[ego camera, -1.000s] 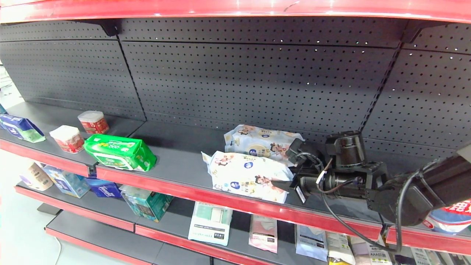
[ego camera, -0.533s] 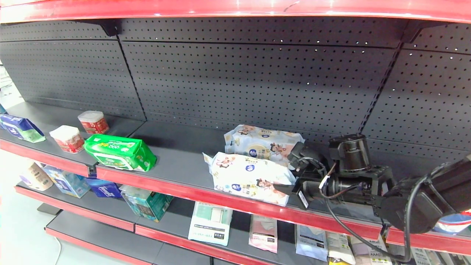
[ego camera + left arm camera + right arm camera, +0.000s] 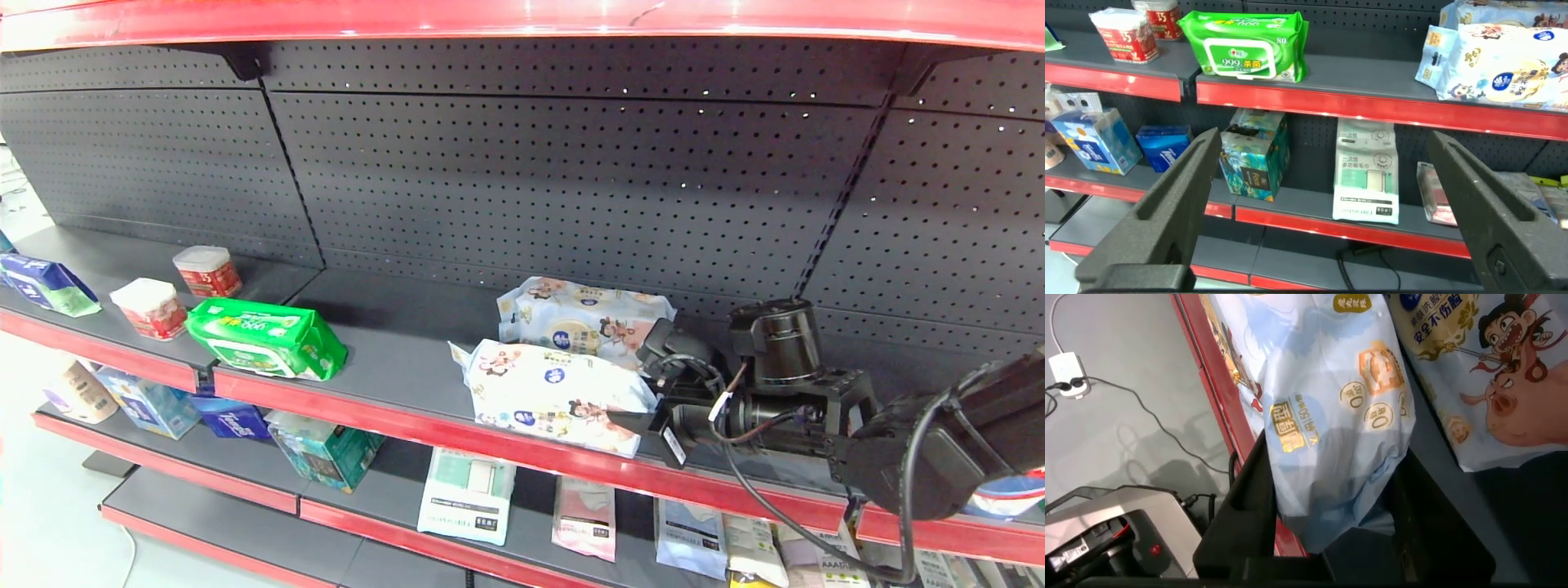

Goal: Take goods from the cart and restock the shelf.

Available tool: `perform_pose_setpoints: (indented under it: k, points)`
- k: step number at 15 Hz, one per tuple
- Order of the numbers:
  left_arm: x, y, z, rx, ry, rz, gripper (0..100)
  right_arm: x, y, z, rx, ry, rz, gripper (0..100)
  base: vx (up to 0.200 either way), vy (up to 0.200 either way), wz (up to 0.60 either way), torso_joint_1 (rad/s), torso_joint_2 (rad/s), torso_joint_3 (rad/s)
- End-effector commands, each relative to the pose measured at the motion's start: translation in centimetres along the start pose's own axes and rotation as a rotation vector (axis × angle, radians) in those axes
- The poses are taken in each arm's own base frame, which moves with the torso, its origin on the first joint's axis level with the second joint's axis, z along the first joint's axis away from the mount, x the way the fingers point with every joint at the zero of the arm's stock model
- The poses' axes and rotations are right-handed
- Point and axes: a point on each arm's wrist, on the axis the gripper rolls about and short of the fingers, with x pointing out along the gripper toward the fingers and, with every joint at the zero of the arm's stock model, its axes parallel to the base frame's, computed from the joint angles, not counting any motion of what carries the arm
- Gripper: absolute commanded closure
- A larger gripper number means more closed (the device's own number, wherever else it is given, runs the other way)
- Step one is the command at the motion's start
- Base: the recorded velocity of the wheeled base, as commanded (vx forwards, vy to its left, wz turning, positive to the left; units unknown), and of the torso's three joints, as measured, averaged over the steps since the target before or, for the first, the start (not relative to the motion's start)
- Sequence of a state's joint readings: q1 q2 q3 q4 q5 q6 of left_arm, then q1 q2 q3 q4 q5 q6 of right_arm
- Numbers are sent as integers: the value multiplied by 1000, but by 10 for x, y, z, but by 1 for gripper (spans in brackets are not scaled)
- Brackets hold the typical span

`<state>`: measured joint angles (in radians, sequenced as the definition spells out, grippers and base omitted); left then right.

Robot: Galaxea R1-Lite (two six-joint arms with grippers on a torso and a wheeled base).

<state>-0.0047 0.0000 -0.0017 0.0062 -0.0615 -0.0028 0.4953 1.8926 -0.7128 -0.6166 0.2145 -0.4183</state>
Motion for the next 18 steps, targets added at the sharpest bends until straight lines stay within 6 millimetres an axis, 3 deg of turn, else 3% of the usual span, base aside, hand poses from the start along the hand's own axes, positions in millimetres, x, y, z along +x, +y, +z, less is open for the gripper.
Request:
perform_pose_setpoints:
  k: [1, 3, 4, 9, 14, 16, 18]
  points:
    - [0, 0, 0, 0, 0, 0, 0, 1, 0, 0, 0, 1, 1, 100, 0, 0, 0, 0, 0, 0]
    - [0, 0, 0, 0, 0, 0, 0, 1, 0, -1, -10, 3, 0, 100, 0, 0, 0, 0, 0, 0]
    - [0, 0, 0, 0, 0, 0, 0, 1, 0, -1, -12, 5, 2, 0, 0, 0, 0, 0, 0, 0]
    - [0, 0, 0, 0, 0, 0, 0, -10, -3, 6, -5, -27, -20, 0, 0, 0, 0, 0, 0, 0]
    - [0, 0, 0, 0, 0, 0, 0, -74, -15, 19, 75, -122, -168, 0, 0, 0, 0, 0, 0, 0]
    - [0, 0, 0, 0, 0, 0, 0, -124, -17, 8, 167, -165, -278, 0, 0, 0, 0, 0, 0, 0]
    - [0, 0, 0, 0, 0, 0, 0, -159, -7, -2, 194, -205, -340, 0, 0, 0, 0, 0, 0, 0]
